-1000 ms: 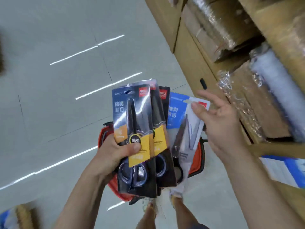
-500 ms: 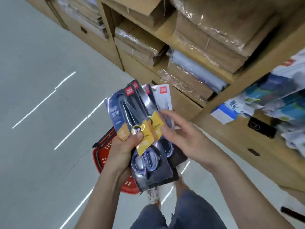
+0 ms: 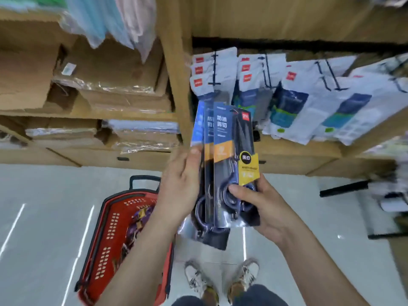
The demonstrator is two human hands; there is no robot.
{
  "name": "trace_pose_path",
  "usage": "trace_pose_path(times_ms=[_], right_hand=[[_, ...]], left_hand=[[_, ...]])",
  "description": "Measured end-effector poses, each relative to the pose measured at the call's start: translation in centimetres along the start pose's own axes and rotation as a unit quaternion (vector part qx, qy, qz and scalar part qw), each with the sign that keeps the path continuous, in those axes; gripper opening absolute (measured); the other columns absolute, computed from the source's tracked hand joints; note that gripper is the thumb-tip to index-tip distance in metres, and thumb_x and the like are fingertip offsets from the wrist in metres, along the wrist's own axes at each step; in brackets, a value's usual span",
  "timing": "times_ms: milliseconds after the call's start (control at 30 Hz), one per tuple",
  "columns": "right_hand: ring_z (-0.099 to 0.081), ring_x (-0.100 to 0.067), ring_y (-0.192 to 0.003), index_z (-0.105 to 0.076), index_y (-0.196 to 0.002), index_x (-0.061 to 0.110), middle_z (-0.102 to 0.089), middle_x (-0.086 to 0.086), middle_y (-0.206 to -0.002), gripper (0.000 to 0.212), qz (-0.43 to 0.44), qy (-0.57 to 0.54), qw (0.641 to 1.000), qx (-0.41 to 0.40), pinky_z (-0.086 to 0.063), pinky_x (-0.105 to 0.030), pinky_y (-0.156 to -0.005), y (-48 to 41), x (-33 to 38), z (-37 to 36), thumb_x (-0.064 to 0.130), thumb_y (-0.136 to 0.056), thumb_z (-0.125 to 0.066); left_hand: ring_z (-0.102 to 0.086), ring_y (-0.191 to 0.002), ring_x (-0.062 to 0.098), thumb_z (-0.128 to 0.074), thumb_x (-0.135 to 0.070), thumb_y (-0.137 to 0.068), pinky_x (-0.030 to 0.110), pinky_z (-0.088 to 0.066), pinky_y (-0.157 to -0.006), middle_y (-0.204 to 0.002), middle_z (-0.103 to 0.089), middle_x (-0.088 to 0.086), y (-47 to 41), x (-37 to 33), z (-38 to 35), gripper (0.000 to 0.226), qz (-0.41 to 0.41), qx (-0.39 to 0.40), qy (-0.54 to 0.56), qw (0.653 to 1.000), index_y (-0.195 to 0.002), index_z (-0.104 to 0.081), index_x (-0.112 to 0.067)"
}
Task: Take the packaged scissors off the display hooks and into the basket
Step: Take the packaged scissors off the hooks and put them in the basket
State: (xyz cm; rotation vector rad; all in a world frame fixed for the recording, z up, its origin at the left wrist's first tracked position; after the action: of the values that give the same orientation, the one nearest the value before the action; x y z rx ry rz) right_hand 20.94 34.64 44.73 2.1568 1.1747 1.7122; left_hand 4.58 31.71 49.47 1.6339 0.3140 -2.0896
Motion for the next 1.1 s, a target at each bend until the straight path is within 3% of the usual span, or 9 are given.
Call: trace_pose_path(times_ms=[133,300,500,600,667,767,833,967,1100], right_hand=[[-0.071,-0.026,-0.089,-0.063,-0.112,0.017,-0.073,-0.007,-0.101,0.045,0.045,-0.091,0.993,-0.058,-0.058,-0.048,-0.082,3.0,2.9,9.1,0.006,-0.069,-0.069],[-0.073,-0.018,-0.072,-0.064,-0.097,0.018,-0.075,-0.001,-0.085,0.032,0.114,-0.137,0.972,-0.152,-0.059,-0.038,-0.058,8.3,6.8,20.9,0.009,-0.067,-0.069],[-0.071,-0.023,-0.080,-0.067,-0.094,0.018,-0.074,-0.004,-0.090,0.029,0.174,-0.127,0.955,-0.205,-0.060,-0.050,-0.075,13.5,10.7,30.5,0.011,-0.067,-0.072],[-0.072,-0.022,-0.081,-0.065,-0.103,0.017,-0.075,-0.004,-0.094,0.037,0.199,-0.134,0.944,-0.225,-0.061,-0.047,-0.075,14.7,12.2,33.3,0.013,-0.067,-0.073],[-0.071,-0.024,-0.088,-0.064,-0.107,0.014,-0.073,-0.007,-0.100,0.042,0.214,-0.142,0.937,-0.237,-0.058,-0.048,-0.085,14.9,13.0,34.8,0.015,-0.066,-0.075],[-0.069,-0.022,-0.088,-0.064,-0.104,0.017,-0.072,-0.004,-0.095,0.043,0.227,-0.124,0.929,-0.263,-0.054,-0.045,-0.089,14.9,14.0,36.8,0.017,-0.064,-0.081],[-0.070,-0.018,-0.085,-0.063,-0.107,0.017,-0.073,-0.001,-0.093,0.049,0.241,-0.106,0.926,-0.271,-0.055,-0.038,-0.083,14.7,15.1,37.9,0.015,-0.063,-0.085],[-0.071,-0.017,-0.089,-0.060,-0.119,0.018,-0.075,0.001,-0.098,0.062,0.274,-0.063,0.919,-0.277,-0.057,-0.029,-0.074,13.7,18.6,40.0,0.016,-0.062,-0.083],[-0.061,-0.016,-0.121,-0.041,-0.141,0.044,-0.065,0.009,-0.129,0.094,0.314,0.060,0.894,-0.313,-0.049,-0.039,-0.102,12.7,24.1,41.9,0.021,-0.064,-0.090]], left_hand=[[-0.051,-0.104,-0.018,-0.043,0.000,-0.086,0.001,-0.031,-0.095,-0.112,-0.053,-0.009,-0.3,-3.8,-7.5,0.051,-0.081,0.020,-0.024,0.996,-0.115,-0.057,-0.040],[-0.055,-0.100,-0.010,-0.046,0.012,-0.089,0.006,-0.036,-0.092,-0.114,-0.058,-0.002,0.9,-9.1,-15.0,0.061,-0.135,-0.001,0.000,0.991,-0.116,-0.059,-0.041],[-0.070,-0.091,0.010,-0.045,0.018,-0.091,0.027,-0.056,-0.082,-0.106,-0.075,-0.013,1.4,-12.3,-23.2,0.058,-0.043,0.042,0.133,0.989,-0.117,-0.068,-0.028],[-0.071,-0.102,0.023,-0.044,0.016,-0.090,0.041,-0.054,-0.094,-0.114,-0.074,-0.001,1.0,-13.1,-26.9,0.055,0.001,0.065,0.140,0.988,-0.103,-0.074,-0.029],[-0.069,-0.107,0.017,-0.043,0.014,-0.089,0.036,-0.053,-0.097,-0.116,-0.072,-0.002,0.7,-14.4,-29.0,0.059,-0.034,0.073,0.096,0.992,-0.100,-0.076,-0.033],[-0.056,-0.096,-0.009,-0.041,0.014,-0.090,0.006,-0.039,-0.093,-0.116,-0.058,0.001,0.5,-16.9,-32.6,0.061,-0.153,0.103,-0.059,0.981,-0.112,-0.071,-0.035],[-0.052,-0.094,-0.004,-0.040,0.014,-0.091,-0.004,-0.032,-0.084,-0.113,-0.052,0.001,-0.3,-17.5,-35.0,0.057,-0.183,0.117,-0.117,0.969,-0.121,-0.067,-0.027],[-0.055,-0.076,-0.012,-0.041,0.014,-0.094,-0.001,-0.040,-0.070,-0.110,-0.059,-0.004,-2.8,-18.4,-38.8,0.056,-0.123,0.139,-0.035,0.982,-0.114,-0.063,-0.034],[-0.067,-0.079,0.005,-0.043,0.016,-0.090,0.019,-0.053,-0.069,-0.107,-0.072,-0.007,-7.0,-19.8,-40.9,0.065,-0.054,0.137,0.084,0.985,-0.126,-0.062,-0.035]])
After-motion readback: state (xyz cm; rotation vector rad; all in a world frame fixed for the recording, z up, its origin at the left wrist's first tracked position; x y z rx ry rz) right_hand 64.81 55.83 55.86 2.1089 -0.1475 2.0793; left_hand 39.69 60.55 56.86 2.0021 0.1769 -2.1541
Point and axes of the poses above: each hand's wrist, its own y-axis away from the middle knuckle, its own z-axis out of the back of the hand, x = y × z, the point moved 7 cm from there along -y, towards the middle knuckle
